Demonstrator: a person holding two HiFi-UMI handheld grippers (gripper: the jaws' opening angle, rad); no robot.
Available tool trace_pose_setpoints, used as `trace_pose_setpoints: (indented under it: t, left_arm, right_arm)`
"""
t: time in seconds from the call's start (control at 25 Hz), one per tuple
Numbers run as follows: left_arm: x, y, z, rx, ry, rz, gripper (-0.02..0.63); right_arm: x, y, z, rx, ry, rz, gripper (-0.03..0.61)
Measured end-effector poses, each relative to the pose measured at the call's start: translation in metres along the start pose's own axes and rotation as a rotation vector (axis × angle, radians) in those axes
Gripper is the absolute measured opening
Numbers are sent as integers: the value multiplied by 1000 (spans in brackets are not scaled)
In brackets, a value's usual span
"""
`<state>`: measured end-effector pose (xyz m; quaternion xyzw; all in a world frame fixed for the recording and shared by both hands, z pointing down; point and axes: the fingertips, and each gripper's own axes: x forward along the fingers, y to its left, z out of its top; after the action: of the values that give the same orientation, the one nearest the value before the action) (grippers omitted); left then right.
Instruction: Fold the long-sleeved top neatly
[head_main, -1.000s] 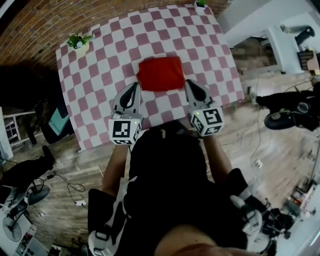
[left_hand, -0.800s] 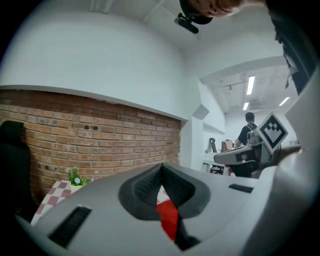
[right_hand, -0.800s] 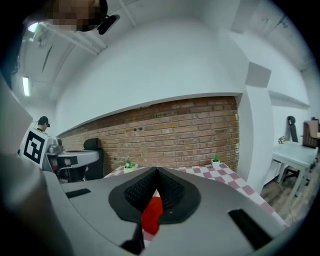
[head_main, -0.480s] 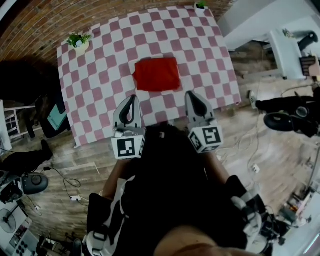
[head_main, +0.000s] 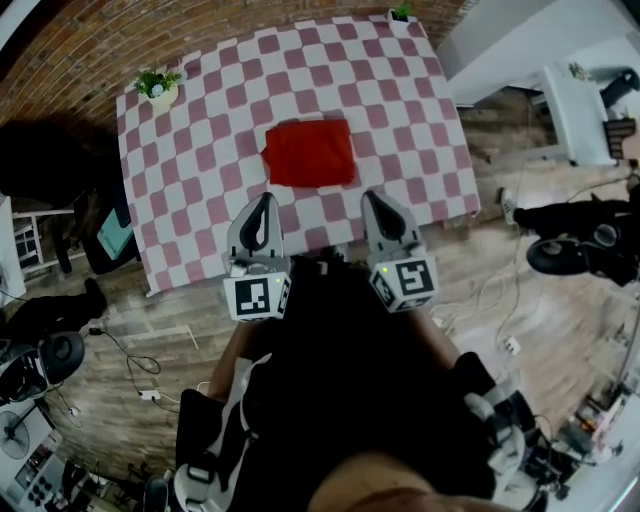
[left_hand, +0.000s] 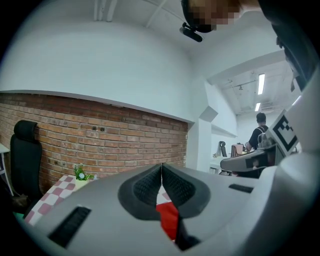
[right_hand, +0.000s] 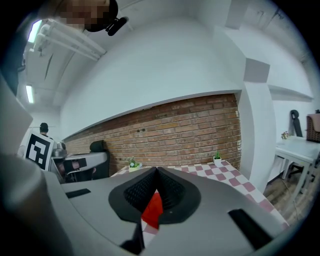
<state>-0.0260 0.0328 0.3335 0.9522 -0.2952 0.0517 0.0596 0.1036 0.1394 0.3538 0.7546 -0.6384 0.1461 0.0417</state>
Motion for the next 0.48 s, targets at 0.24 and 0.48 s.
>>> trace_pose_setpoints:
  t: [0.24, 0.48]
  left_arm:
    - [3, 0, -3, 13, 12, -5, 8]
    - [1, 2, -1, 26, 12, -6, 8]
  right_arm:
    - [5, 1, 0, 0, 0, 13, 8]
    - [7, 4, 2, -21, -9, 25, 8]
